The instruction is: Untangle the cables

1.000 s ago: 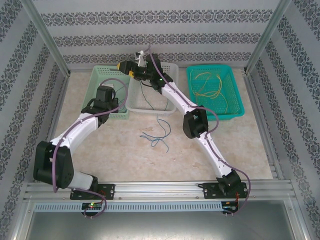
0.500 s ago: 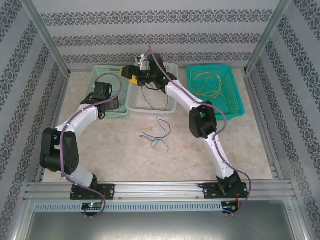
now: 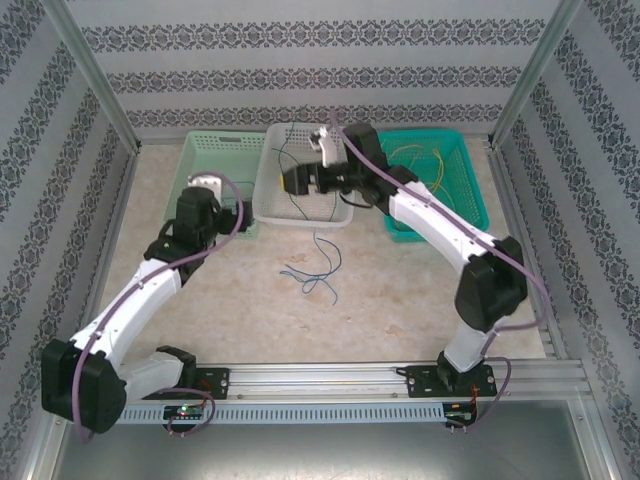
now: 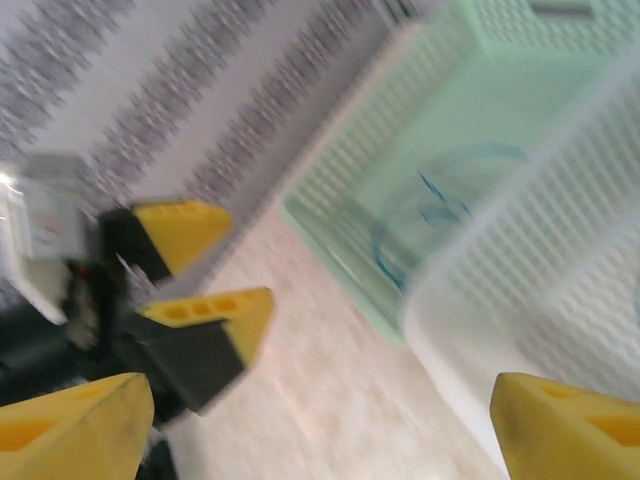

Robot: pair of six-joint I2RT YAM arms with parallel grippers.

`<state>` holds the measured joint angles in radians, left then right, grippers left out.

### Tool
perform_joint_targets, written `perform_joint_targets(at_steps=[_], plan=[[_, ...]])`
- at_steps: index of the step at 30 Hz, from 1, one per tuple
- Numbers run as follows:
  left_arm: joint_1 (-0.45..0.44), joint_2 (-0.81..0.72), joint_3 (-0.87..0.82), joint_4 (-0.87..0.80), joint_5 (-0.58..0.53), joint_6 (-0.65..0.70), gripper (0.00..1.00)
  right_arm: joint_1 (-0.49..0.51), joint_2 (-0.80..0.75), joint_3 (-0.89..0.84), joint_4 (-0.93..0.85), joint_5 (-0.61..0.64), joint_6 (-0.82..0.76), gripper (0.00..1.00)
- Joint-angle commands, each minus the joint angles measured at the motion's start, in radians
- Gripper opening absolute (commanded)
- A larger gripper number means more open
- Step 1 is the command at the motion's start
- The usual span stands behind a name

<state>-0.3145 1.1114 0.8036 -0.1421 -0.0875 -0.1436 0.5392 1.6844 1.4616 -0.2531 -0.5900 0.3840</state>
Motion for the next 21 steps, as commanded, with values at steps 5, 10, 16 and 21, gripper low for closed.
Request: perform_joint_targets(at_steps=[5, 10, 16, 21], plan=[[-0.224, 0.079, -0.069, -0.022, 0.174, 0.199, 0.90, -0.013, -0.189, -0.352, -0.265, 0.262, -0.032, 0.72], [-0.281, 0.212, -0.040, -0.003, 0.170, 0.226, 0.87, 0.000, -0.157, -0.411, -0.262, 0.251, 0.077, 0.58], [-0.284, 0.275, -0.032, 0.013, 0.223, 0.249, 0.82, 0.007, -0.062, -0.451, -0.221, 0.231, 0.176, 0.53], [-0.288, 0.275, -0.061, 0.044, 0.251, 0.254, 0.82, 0.002, 0.021, -0.444, -0.186, 0.222, 0.219, 0.50]])
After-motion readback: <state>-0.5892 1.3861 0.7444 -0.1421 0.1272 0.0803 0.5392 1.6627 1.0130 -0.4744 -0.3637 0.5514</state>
